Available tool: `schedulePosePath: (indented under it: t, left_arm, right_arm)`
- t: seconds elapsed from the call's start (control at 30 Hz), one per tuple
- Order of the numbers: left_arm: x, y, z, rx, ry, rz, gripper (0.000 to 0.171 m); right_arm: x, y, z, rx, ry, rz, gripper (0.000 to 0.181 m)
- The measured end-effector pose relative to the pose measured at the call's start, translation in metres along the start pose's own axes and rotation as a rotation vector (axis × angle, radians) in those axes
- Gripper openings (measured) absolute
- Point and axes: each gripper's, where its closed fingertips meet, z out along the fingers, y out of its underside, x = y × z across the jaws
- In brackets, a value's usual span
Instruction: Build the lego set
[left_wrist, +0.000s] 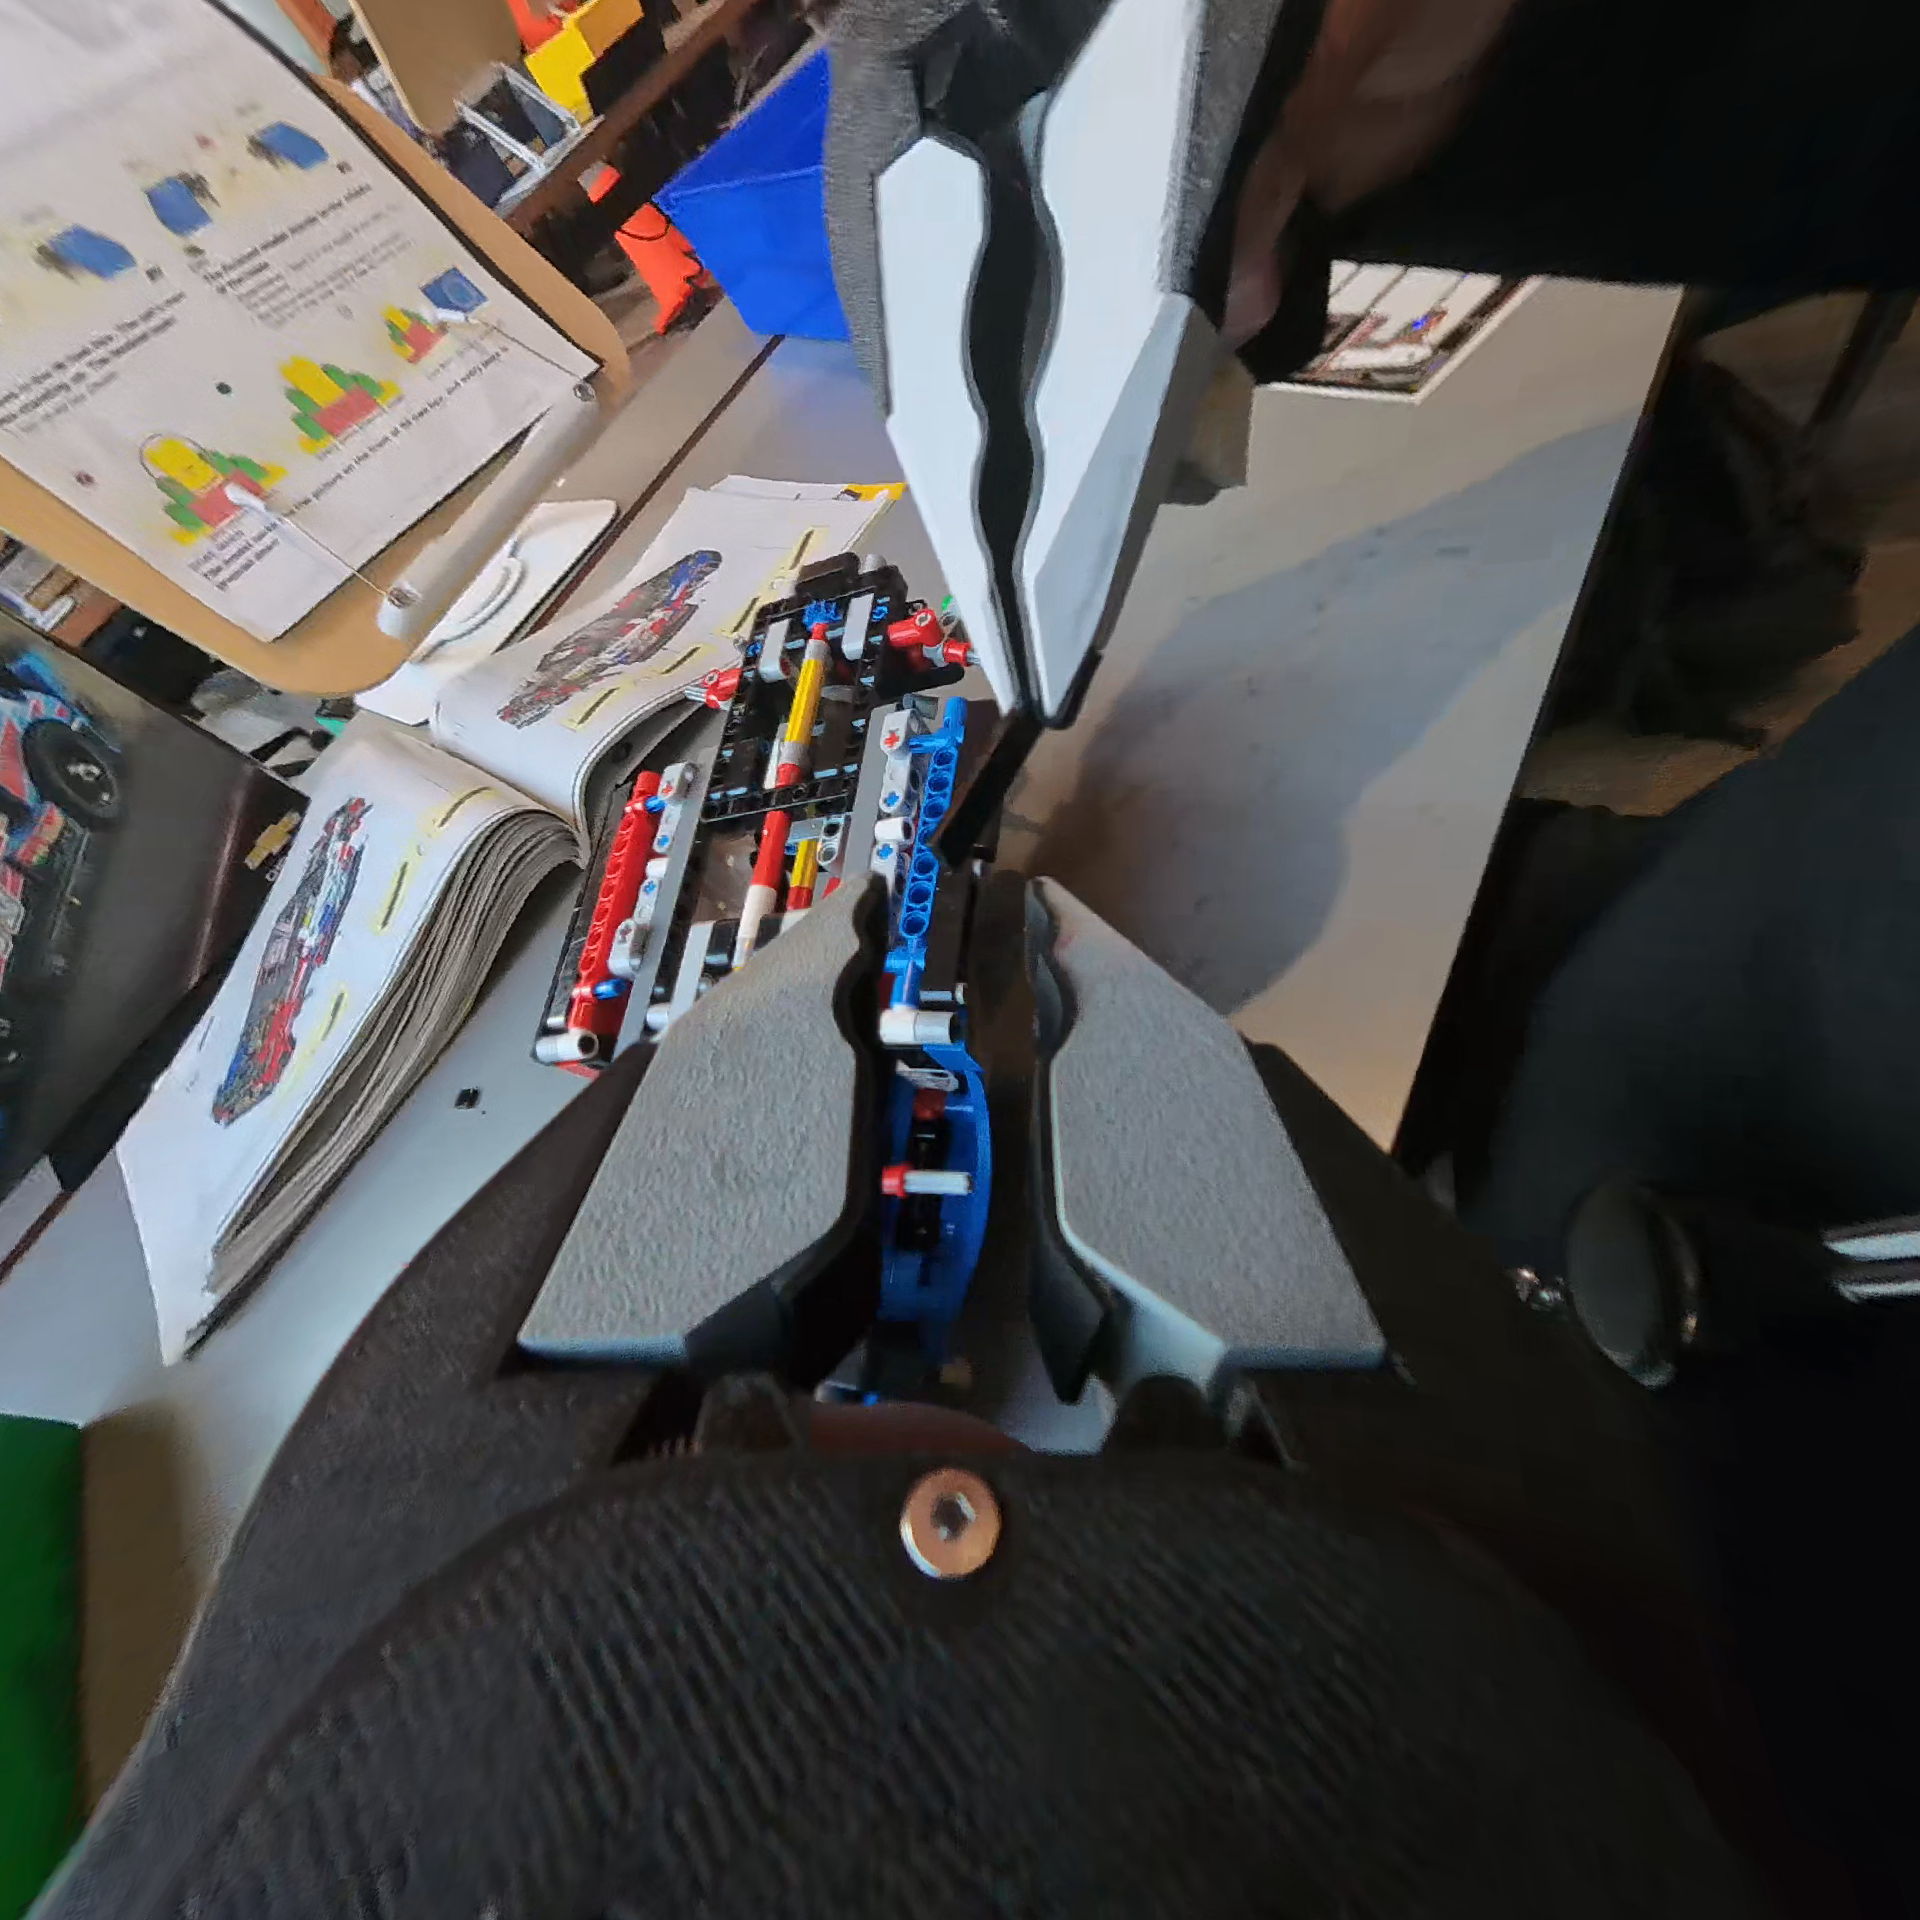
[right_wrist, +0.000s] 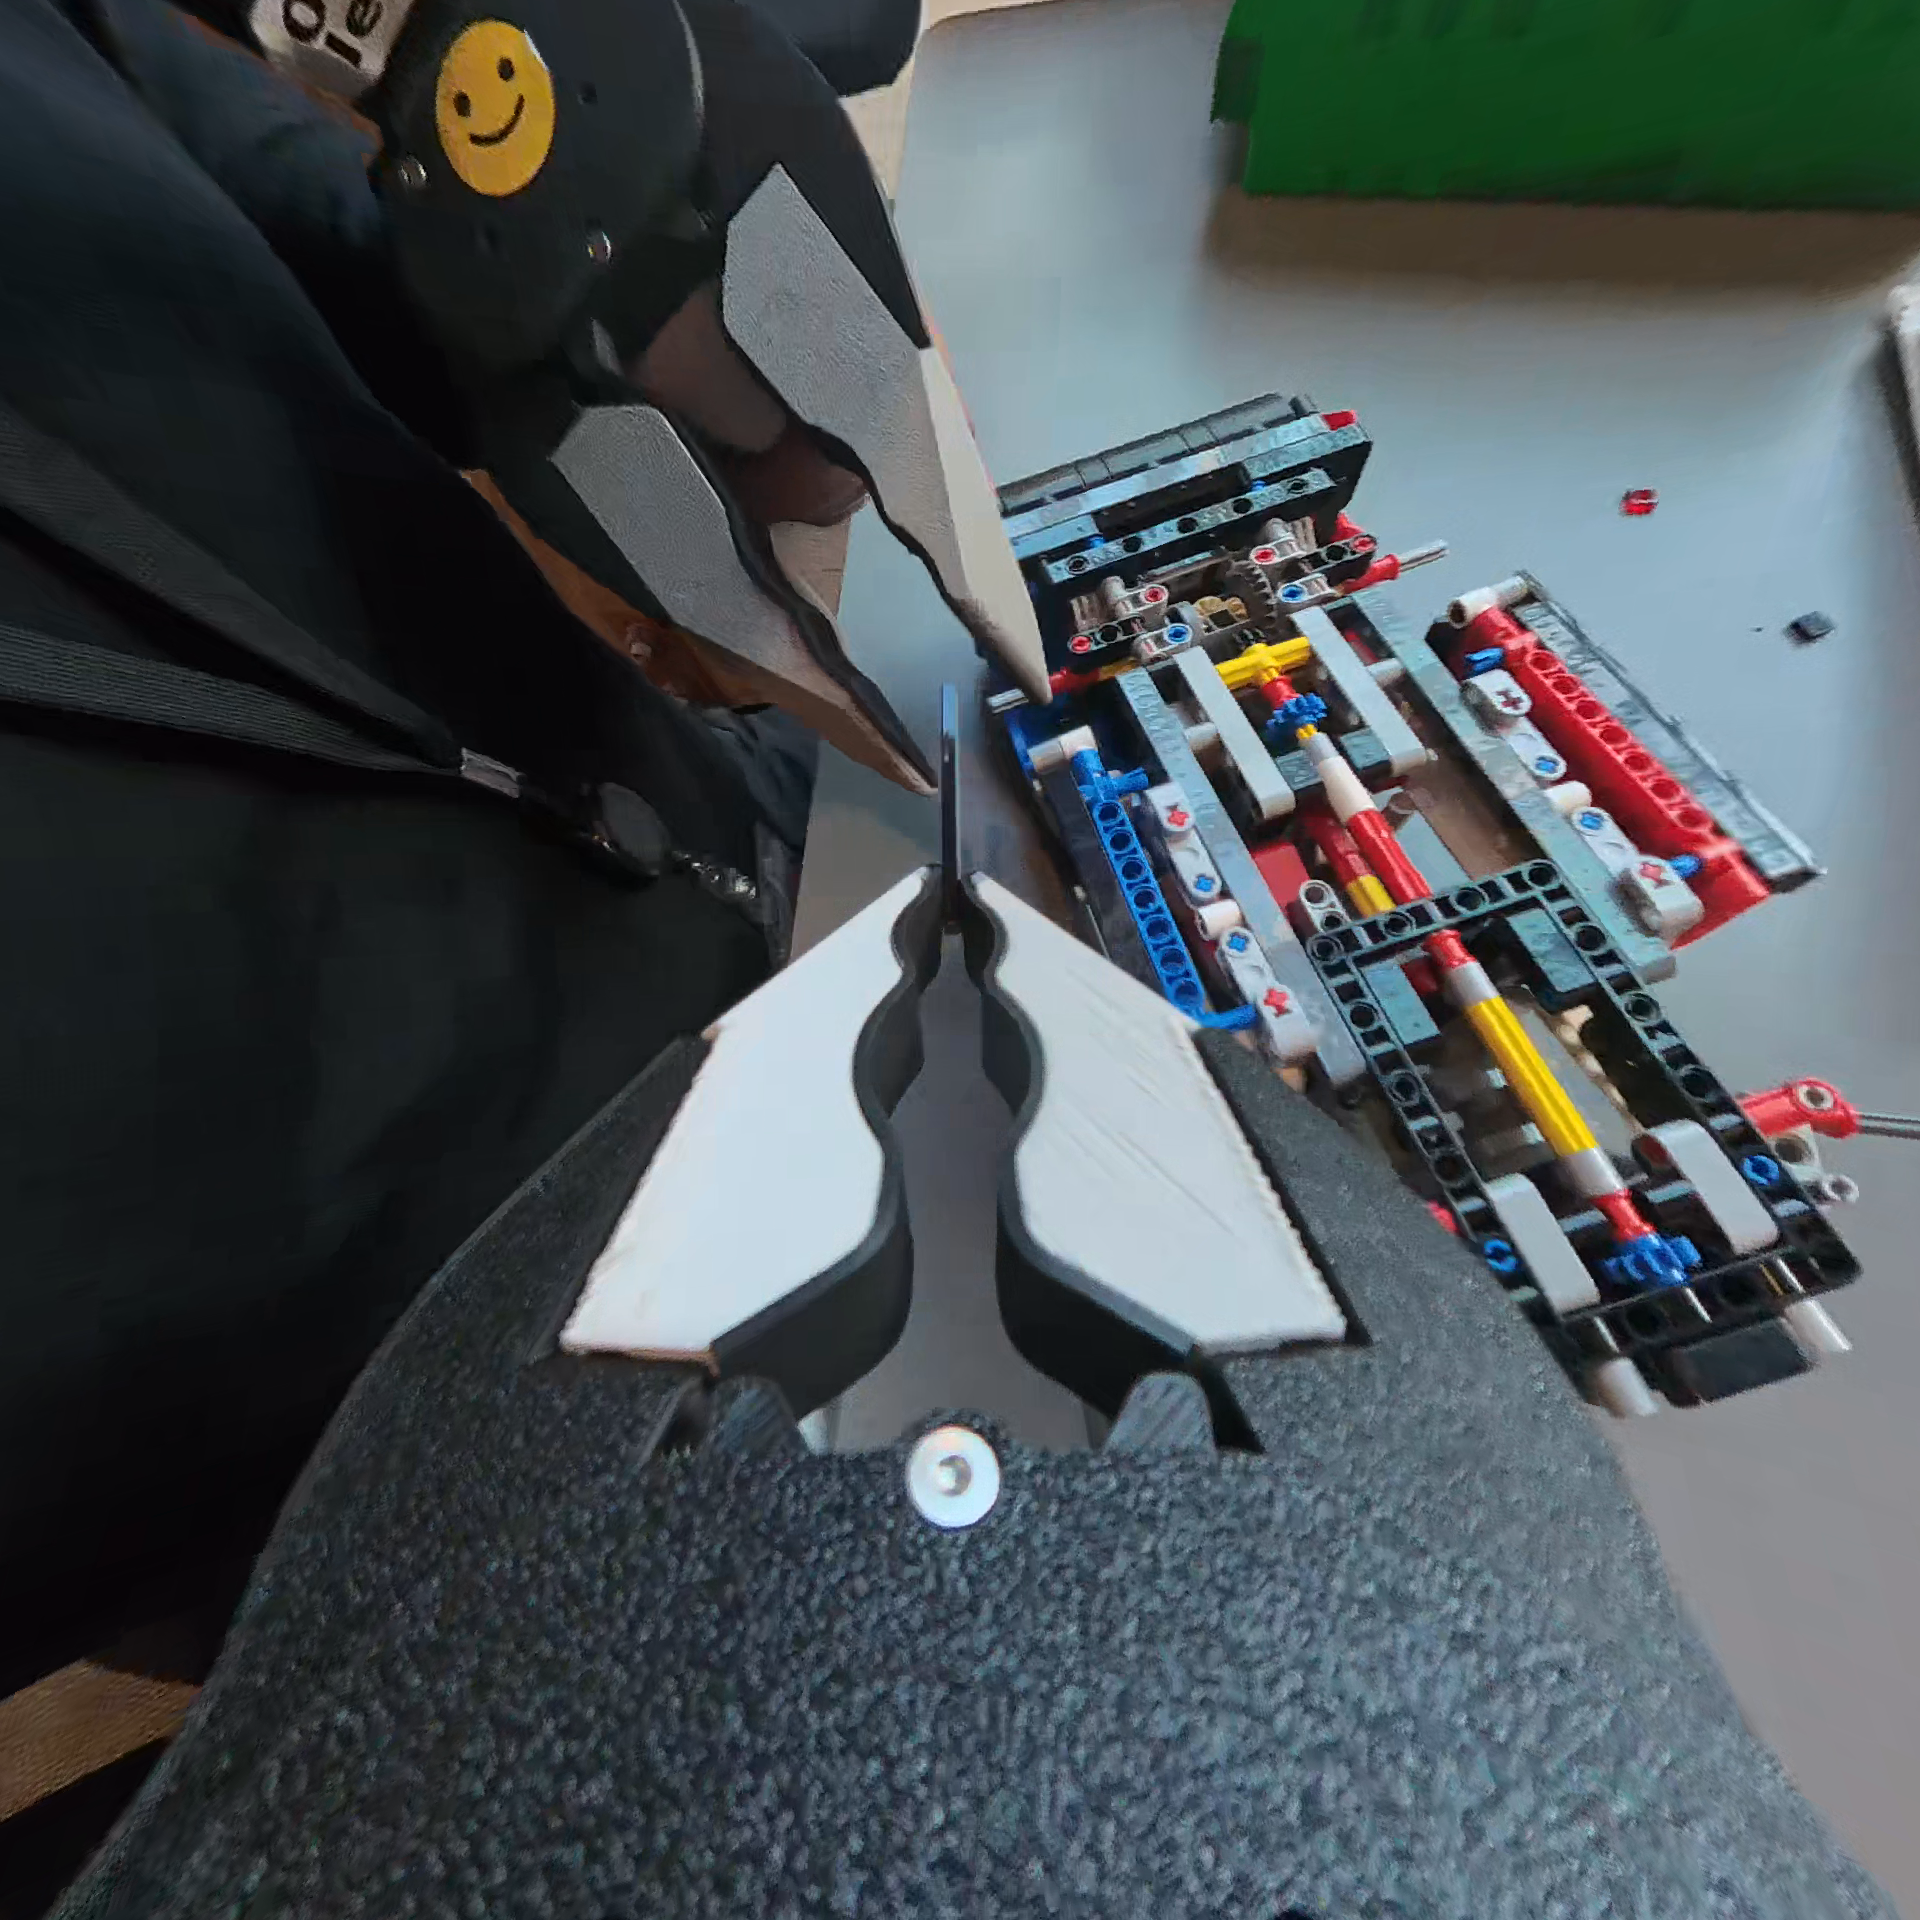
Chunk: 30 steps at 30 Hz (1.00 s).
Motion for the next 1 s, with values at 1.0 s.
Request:
schedulePosePath:
  t: [1.0]
  left_arm:
    - [0.013, 0.038, 0.003, -0.215, 0.145, -0.155, 0.0]
  right_arm:
    - [0.03, 0.005, 0.012, -0.068, 0.134, -0.213, 0.023]
